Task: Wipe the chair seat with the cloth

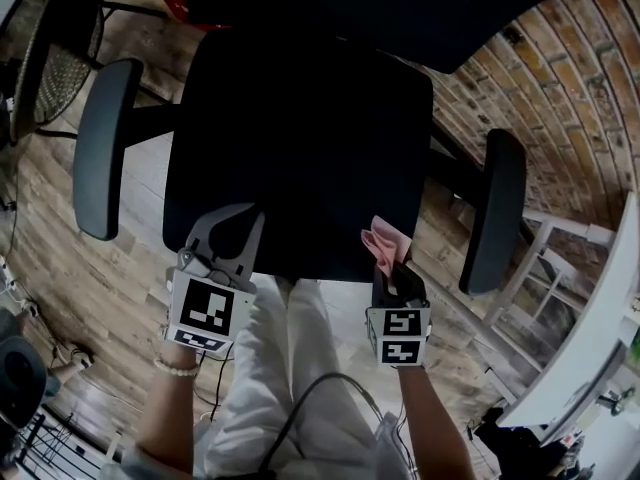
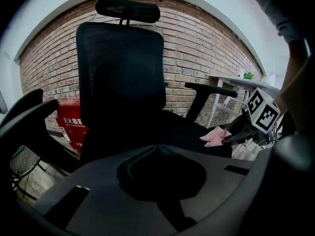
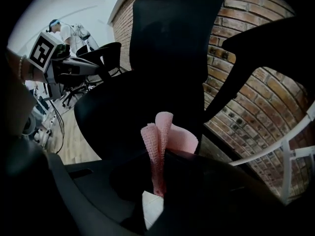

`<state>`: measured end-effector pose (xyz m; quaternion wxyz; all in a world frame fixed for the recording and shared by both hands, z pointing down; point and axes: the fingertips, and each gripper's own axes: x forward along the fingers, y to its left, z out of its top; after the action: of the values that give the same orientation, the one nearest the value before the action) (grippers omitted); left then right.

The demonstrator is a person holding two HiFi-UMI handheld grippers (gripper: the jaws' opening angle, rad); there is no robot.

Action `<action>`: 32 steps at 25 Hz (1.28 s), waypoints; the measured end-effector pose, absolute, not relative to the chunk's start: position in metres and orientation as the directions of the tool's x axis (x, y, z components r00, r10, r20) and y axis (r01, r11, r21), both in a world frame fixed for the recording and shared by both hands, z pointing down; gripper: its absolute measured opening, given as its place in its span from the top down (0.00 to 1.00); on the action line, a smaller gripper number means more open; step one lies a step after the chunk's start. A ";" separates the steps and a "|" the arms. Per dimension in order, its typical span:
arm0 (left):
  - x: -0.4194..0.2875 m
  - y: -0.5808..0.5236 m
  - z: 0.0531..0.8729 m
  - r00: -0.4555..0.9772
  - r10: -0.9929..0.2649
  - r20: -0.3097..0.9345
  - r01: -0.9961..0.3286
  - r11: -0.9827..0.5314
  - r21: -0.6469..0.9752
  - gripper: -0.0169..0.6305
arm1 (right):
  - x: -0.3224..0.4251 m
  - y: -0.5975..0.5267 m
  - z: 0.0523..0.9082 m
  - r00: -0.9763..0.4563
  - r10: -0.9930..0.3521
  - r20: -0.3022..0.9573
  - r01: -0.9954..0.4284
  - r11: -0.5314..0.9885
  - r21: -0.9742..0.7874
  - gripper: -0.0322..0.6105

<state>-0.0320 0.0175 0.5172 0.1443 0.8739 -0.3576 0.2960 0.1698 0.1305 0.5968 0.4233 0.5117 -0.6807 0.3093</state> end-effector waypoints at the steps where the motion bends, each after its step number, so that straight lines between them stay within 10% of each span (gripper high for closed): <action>1: -0.036 0.018 0.518 0.564 -0.543 0.622 -0.715 -0.698 0.038 0.95 | 0.161 0.132 0.598 -0.134 -0.429 0.894 -0.956 0.293 -0.002 0.86; 32: -0.179 0.037 0.500 0.389 -0.682 0.619 -0.866 -0.500 -0.008 0.95 | -0.170 0.135 0.596 -0.603 -0.199 0.773 -0.550 0.805 -0.222 0.86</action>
<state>-0.1791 0.0374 0.4996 0.1607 0.8177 -0.4733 0.2856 -0.1704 0.1349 0.5957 0.3897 0.2160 -0.8665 0.2253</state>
